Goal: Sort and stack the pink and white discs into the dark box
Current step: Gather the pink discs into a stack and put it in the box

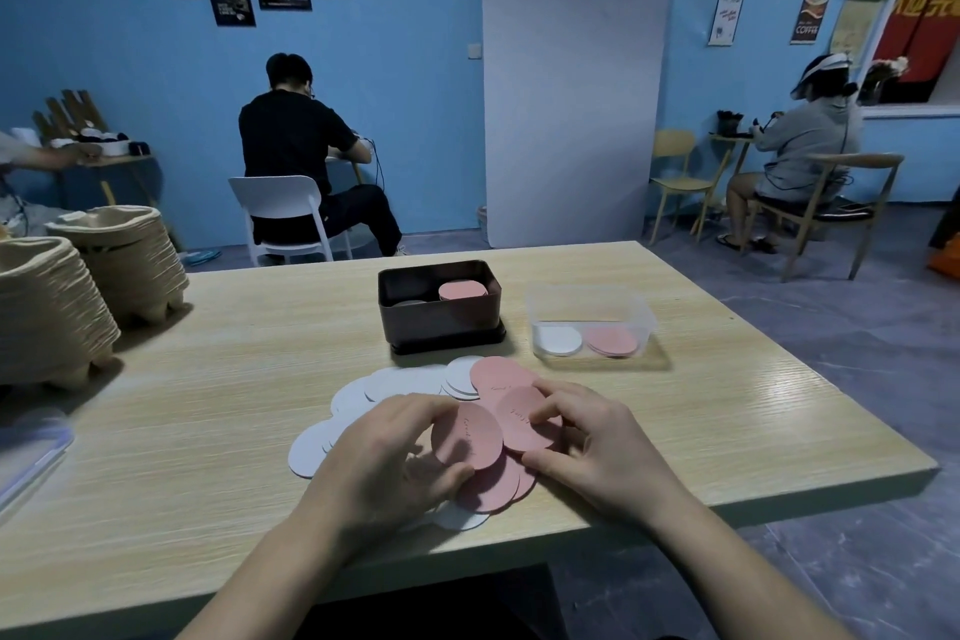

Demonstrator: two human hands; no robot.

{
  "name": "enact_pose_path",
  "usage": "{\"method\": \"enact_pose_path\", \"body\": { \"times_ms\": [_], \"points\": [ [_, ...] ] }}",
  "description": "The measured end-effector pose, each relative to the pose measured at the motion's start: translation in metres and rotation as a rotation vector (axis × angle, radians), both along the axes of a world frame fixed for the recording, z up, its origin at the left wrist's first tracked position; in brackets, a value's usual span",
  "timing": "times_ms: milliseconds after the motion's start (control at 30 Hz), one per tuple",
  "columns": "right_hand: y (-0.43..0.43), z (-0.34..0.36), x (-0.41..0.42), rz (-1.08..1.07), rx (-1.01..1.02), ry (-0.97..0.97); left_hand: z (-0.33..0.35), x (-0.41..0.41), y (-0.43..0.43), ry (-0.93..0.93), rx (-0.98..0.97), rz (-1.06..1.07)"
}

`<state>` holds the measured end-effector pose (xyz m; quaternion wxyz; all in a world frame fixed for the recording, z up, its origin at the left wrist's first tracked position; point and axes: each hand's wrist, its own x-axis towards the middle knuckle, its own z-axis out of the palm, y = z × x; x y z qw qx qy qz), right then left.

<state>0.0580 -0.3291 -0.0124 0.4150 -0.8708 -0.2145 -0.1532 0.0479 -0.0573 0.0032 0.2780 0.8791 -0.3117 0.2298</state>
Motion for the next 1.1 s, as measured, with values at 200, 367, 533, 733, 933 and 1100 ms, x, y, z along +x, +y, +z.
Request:
{"method": "enact_pose_path", "body": {
  "times_ms": [200, 367, 533, 733, 933, 1100],
  "points": [
    [-0.001, 0.003, -0.002, 0.064, -0.025, 0.008, -0.004, 0.012, -0.011, -0.059, 0.062, -0.033],
    [0.0, 0.008, -0.004, 0.103, -0.12, -0.046, -0.003, 0.02, -0.022, -0.161, 0.152, -0.086],
    [0.002, 0.01, -0.005, 0.137, -0.142, -0.052, 0.003, 0.021, -0.031, -0.136, 0.209, -0.13],
    [0.001, 0.01, -0.007, 0.126, -0.084, -0.061, -0.004, 0.022, -0.024, -0.019, 0.147, -0.102],
    [0.0, 0.01, -0.006, 0.127, -0.046, -0.076, -0.004, 0.018, -0.026, -0.025, 0.137, -0.069],
    [0.001, 0.011, -0.008, 0.114, -0.09, -0.042, -0.005, 0.017, -0.025, -0.008, 0.155, -0.054]
  ]
}}
